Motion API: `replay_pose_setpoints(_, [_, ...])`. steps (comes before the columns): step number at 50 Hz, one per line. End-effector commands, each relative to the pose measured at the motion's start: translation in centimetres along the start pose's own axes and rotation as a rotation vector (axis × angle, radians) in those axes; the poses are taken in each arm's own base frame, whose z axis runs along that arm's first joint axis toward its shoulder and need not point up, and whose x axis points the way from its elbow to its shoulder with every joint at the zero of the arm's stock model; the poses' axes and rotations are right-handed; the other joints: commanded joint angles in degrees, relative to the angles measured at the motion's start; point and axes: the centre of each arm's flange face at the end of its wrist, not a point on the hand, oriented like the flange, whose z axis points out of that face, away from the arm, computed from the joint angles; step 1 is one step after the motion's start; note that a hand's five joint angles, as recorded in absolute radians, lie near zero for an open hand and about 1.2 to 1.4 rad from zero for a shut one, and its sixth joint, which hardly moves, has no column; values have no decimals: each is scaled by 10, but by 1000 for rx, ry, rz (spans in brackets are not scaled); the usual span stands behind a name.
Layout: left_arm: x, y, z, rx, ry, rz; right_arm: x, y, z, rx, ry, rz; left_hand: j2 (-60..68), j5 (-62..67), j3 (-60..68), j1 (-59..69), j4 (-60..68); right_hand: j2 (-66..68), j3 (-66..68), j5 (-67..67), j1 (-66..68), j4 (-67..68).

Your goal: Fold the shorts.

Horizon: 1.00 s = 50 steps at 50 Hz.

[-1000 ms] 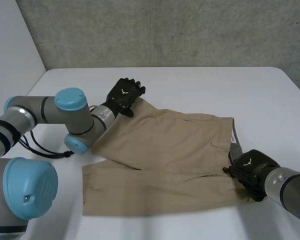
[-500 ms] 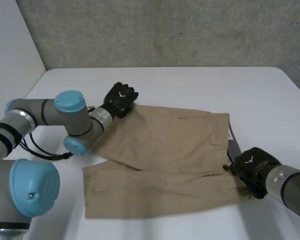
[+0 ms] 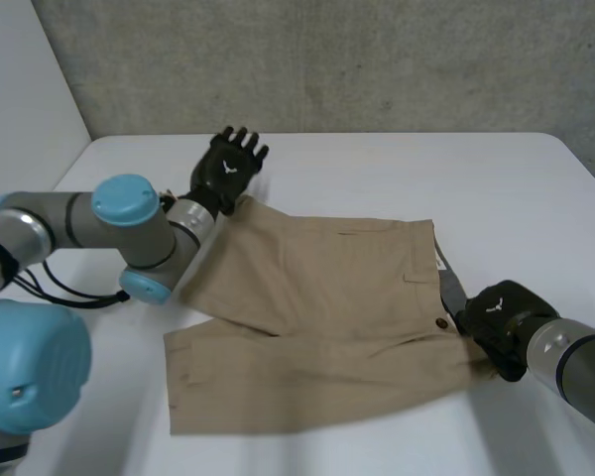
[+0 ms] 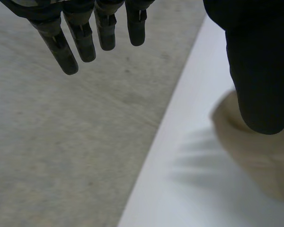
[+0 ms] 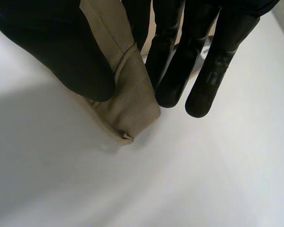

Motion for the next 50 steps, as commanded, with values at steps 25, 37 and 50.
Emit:
replay_pose_setpoints(25, [12,-85,-195,-617,275,-638,17,-45,-45,307,115,68,334,325,328,340,333,125,118,130,242,117])
replay_pose_setpoints(37, [31,-83,-202,-680,255,-598,14,-47,-57,342,115,60,334,325,328,340,333,125,118,130,242,117])
replay_pose_setpoints(50, [33,-96,-210,-659,260,-574,17,-47,-58,337,132,61,683,674,677,689,682,125,118,130,242,117])
